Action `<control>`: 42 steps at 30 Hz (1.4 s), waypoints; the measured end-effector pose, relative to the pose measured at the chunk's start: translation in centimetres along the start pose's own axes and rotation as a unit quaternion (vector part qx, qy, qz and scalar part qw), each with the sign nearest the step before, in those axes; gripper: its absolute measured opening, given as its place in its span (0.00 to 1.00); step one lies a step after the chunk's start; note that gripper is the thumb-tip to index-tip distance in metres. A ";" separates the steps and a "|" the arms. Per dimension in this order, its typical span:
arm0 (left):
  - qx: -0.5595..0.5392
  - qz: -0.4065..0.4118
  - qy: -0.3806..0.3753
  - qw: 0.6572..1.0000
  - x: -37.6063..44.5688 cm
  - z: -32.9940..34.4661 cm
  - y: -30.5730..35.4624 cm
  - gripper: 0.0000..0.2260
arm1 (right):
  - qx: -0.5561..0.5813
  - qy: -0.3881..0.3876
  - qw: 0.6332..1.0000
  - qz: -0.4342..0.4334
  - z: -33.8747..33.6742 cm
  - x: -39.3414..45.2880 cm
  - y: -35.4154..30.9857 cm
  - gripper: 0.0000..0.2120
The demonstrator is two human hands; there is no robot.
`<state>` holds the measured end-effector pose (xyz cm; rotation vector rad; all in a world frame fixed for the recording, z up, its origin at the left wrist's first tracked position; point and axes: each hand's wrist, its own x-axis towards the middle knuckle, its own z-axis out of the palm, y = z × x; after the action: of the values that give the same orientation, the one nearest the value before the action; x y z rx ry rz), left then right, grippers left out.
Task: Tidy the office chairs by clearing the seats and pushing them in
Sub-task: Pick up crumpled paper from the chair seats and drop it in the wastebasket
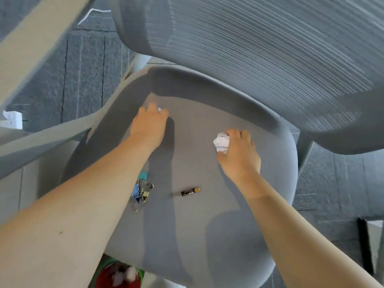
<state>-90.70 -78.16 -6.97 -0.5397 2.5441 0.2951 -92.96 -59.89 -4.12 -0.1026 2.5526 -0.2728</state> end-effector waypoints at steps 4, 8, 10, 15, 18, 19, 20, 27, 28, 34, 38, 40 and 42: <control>-0.053 0.023 -0.011 0.998 -1.8 -0.1 0.4 0.13 | 0.011 -0.002 1.000 -0.005 -0.9 -0.5 -0.3 0.22; -0.167 0.020 0.002 0.986 -5.2 -1.3 0.6 0.10 | 0.033 0.002 0.998 -0.060 -2.5 -2.0 -1.7 0.22; -0.214 0.010 0.007 0.977 -7.2 -2.3 0.8 0.08 | 0.039 0.005 0.994 -0.098 -3.5 -2.9 -2.4 0.23; -0.273 -0.043 0.044 0.960 -13.0 -3.4 0.9 0.06 | -0.002 -0.008 0.981 -0.196 -5.4 -5.6 -3.4 0.23; -0.301 -0.099 0.089 0.944 -16.9 -2.3 0.6 0.06 | -0.024 -0.026 0.965 -0.260 -5.6 -7.7 -3.5 0.22; -0.311 -0.124 0.111 0.936 -18.4 -1.7 0.6 0.05 | -0.032 -0.033 0.957 -0.285 -5.4 -8.5 -3.4 0.22; -0.319 -0.151 0.125 0.927 -20.1 -0.9 0.6 0.05 | -0.041 -0.042 0.949 -0.309 -5.0 -9.4 -3.2 0.22; -0.394 -0.332 0.150 0.844 -33.0 7.0 1.9 0.07 | -0.086 -0.125 0.892 -0.426 -0.3 -17.8 -1.4 0.23; -0.404 -0.368 0.143 0.825 -34.8 8.1 2.2 0.08 | -0.095 -0.139 0.884 -0.436 0.6 -19.0 -1.0 0.23; -0.441 -0.485 0.122 0.745 -41.3 16.0 3.2 0.04 | -0.151 -0.193 0.838 -0.487 5.4 -24.2 1.0 0.22; -0.460 -0.524 0.116 0.708 -42.7 19.3 2.7 0.14 | -0.183 -0.204 0.819 -0.504 8.1 -25.5 1.5 0.21; -0.469 -0.537 0.111 0.692 -43.2 20.9 1.8 0.17 | -0.189 -0.214 0.810 -0.512 9.5 -26.0 1.8 0.20; -0.489 -0.547 0.118 0.669 -43.5 22.5 0.4 0.19 | -0.200 -0.231 0.801 -0.516 11.0 -26.5 2.3 0.22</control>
<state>-46.72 -57.04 -2.81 -2.4326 1.5373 1.1327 -64.78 -56.06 0.46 -1.5330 1.7780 -0.0713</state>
